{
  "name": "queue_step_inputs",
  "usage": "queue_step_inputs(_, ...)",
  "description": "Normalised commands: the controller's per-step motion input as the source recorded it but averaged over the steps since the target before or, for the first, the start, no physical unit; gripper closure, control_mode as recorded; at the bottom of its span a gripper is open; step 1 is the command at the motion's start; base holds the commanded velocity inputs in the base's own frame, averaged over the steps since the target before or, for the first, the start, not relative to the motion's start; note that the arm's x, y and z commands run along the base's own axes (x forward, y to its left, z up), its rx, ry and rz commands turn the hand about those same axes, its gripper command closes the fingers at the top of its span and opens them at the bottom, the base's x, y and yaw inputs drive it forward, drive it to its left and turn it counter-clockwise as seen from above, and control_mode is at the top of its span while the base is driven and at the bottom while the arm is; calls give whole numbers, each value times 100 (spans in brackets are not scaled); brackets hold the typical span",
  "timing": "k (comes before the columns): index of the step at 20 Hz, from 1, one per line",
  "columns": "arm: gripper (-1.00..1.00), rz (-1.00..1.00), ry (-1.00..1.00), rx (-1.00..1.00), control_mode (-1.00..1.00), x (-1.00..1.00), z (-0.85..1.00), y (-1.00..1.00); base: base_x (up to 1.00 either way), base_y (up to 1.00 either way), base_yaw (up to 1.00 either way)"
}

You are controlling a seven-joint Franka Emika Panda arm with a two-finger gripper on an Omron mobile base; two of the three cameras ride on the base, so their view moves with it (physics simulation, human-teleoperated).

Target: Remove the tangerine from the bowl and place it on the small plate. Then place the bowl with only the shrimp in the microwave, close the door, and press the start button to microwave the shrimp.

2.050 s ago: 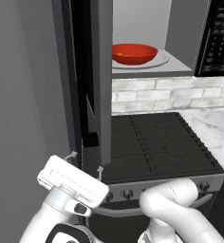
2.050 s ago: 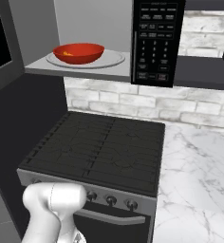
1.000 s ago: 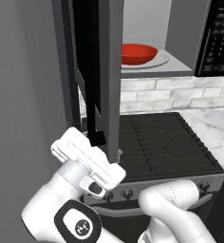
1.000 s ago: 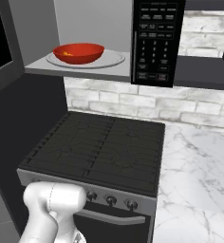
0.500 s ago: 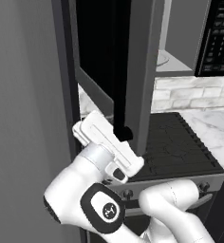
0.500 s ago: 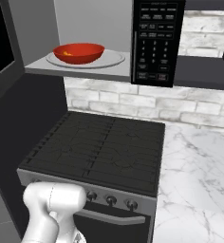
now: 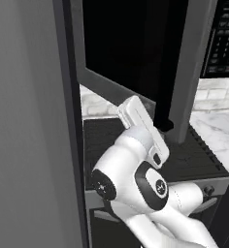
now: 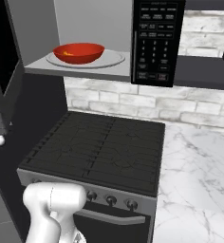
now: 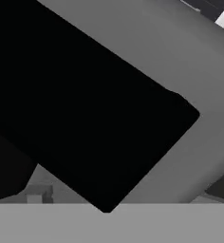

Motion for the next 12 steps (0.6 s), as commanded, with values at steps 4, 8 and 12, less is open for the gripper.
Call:
queue_step_inputs(4, -100, 16, 3, 27, -100, 54, 47, -64, 0, 0, 0)
queue_step_inputs(8, -100, 15, 6, 26, -100, 57, 43, -53, 0, 0, 0)
queue_step_inputs(12, -100, 15, 5, 24, -100, 64, 28, -46, 0, 0, 0)
